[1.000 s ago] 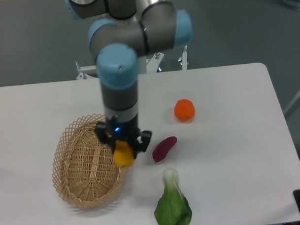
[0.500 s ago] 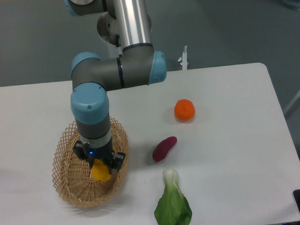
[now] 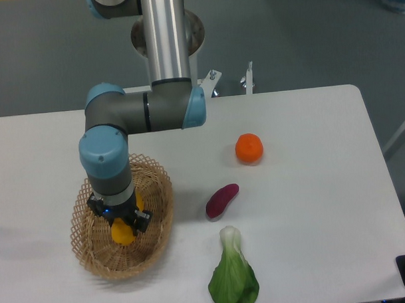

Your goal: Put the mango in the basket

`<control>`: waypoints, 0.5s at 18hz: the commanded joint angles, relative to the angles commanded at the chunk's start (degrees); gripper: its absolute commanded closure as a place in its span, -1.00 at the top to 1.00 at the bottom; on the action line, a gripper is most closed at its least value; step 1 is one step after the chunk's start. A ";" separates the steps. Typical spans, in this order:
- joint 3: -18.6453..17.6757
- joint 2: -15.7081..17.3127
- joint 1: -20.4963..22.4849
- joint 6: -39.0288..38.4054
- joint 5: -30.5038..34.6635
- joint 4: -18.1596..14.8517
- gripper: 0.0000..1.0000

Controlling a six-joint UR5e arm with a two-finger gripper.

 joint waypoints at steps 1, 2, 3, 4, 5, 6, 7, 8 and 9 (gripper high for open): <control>0.09 -0.09 -0.18 0.00 0.18 0.00 0.07; 0.00 -0.26 -0.27 0.09 0.27 0.00 0.08; 0.00 -0.35 -0.27 0.00 0.27 0.26 0.10; 0.00 -0.53 -0.27 0.00 0.27 0.52 0.13; 0.00 -0.70 -0.36 -0.09 0.36 0.88 0.13; -0.17 -0.97 -0.44 -0.17 0.45 1.23 0.14; -0.52 -1.14 -0.62 -0.18 0.45 1.84 0.14; -0.70 -0.97 -0.79 -0.09 0.45 2.37 0.18; -0.70 -0.88 -0.80 -0.09 0.45 2.46 0.28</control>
